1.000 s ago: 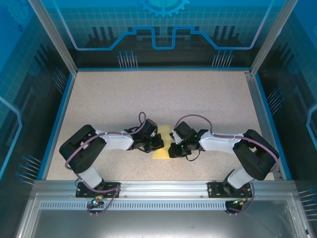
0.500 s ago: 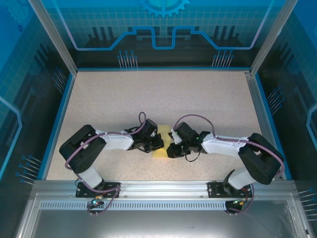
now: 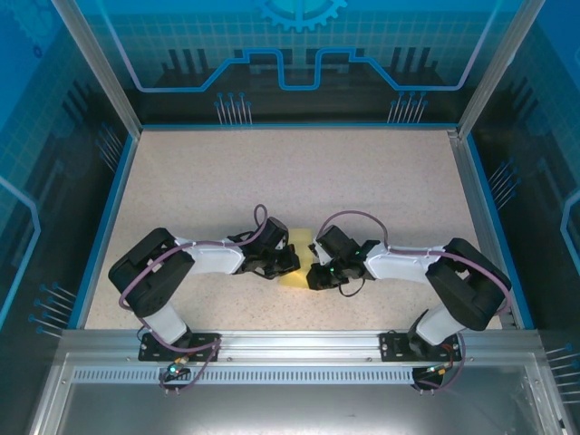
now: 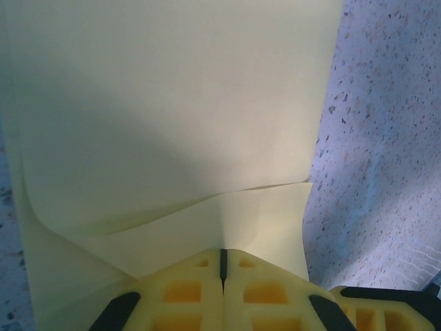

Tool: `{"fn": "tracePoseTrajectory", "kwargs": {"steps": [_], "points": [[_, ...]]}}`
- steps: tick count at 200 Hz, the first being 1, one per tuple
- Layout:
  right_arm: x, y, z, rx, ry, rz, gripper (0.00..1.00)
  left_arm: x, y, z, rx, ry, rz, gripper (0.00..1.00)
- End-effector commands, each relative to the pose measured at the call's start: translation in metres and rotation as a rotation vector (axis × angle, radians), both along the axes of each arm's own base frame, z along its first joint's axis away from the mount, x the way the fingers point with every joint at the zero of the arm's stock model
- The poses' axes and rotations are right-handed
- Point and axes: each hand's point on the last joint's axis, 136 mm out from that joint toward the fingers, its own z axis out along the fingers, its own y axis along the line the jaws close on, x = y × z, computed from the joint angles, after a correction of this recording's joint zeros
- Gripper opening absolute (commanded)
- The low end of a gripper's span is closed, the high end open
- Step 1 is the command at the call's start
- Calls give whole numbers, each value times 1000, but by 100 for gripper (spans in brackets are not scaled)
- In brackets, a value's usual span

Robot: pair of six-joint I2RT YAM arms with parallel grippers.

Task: Fold a paper plane with a square sheet of paper (pick it up from the middle)
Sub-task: Fold the triangle a second time at the center of the table.

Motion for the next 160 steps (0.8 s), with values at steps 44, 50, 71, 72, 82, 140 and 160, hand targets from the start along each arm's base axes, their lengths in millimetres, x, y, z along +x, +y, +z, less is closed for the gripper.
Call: {"fn": "tracePoseTrajectory", "kwargs": {"steps": [44,50,71,72,82,140,160], "points": [[-12,5,1,14,38,28,12,-13,17,-20,101,75,27,3],[-10,7,4,25,30,26,12,-13,17,-19,100,74,27,3],[-4,10,17,58,2,15,13,-14,17,-19,100,77,26,3],[-4,11,17,58,1,15,13,-14,17,-19,101,78,26,2],[-2,12,20,66,-9,14,13,-14,17,-19,99,75,24,3],[5,11,13,44,-7,-1,13,-14,17,-20,98,77,25,3],[6,13,13,48,-6,0,13,-14,17,-20,97,78,26,3]]}}
